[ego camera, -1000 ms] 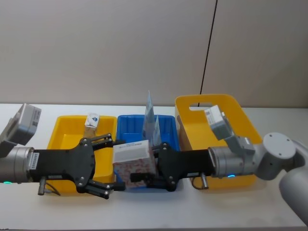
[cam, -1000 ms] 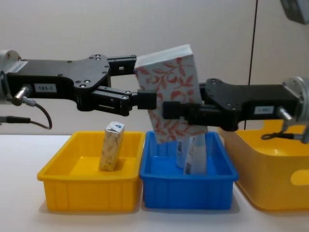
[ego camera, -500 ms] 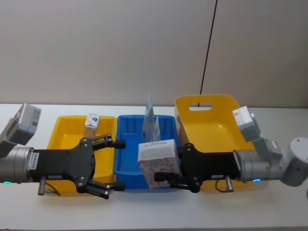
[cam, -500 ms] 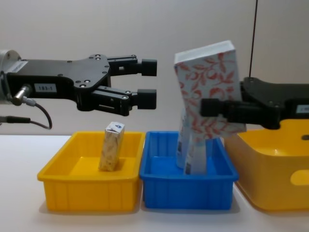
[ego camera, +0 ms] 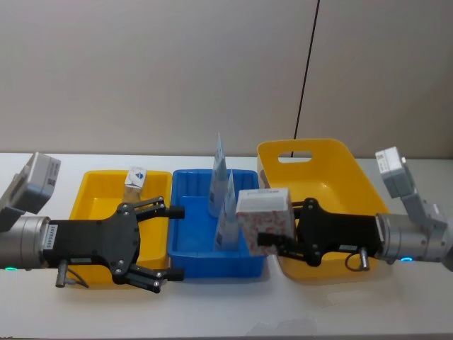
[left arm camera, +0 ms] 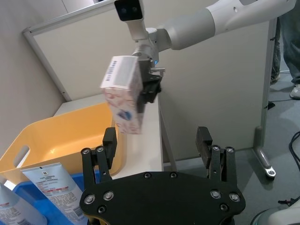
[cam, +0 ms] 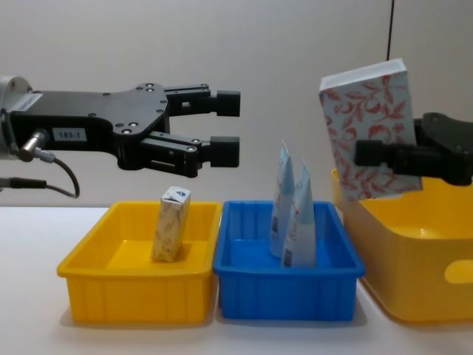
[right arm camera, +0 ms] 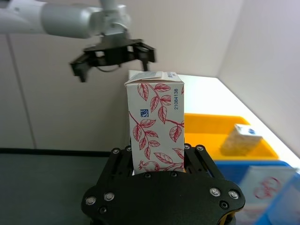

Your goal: Bimanual collaborative sorting of washing and personal care products

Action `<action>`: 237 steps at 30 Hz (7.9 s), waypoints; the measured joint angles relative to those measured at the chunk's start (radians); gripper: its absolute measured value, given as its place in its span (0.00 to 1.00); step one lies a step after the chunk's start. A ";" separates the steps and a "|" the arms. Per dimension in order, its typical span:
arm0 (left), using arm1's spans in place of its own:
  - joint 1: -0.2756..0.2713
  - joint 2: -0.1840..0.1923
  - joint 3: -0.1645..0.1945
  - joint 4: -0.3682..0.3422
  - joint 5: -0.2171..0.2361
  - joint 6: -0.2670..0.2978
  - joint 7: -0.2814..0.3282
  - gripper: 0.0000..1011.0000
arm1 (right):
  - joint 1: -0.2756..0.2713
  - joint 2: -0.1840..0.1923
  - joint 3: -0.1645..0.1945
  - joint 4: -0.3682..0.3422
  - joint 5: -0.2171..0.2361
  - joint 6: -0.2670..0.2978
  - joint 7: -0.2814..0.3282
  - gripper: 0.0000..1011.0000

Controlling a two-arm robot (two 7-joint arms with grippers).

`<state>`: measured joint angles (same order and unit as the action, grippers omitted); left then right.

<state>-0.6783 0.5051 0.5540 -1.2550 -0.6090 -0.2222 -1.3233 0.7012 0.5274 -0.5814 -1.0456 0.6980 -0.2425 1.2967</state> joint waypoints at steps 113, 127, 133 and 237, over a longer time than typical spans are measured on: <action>0.000 0.000 0.000 0.000 0.000 0.000 0.000 0.99 | 0.158 -0.182 0.083 0.380 -0.301 0.043 -0.849 0.99; 0.000 0.000 0.000 0.000 0.000 0.000 0.000 0.99 | -0.101 -0.084 0.163 -0.105 -0.229 0.201 -0.948 0.99; 0.000 0.000 0.000 0.000 0.000 0.000 0.000 0.99 | -0.215 -0.056 0.192 -0.289 -0.213 0.255 -1.011 0.99; 0.000 0.000 0.000 0.000 0.000 0.000 0.000 0.99 | -0.183 -0.376 0.031 -0.075 -0.544 0.300 -1.288 0.55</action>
<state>-0.6783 0.5051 0.5540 -1.2551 -0.6090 -0.2222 -1.3233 0.5179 0.1510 -0.5503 -1.1209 0.1544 0.0576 0.0084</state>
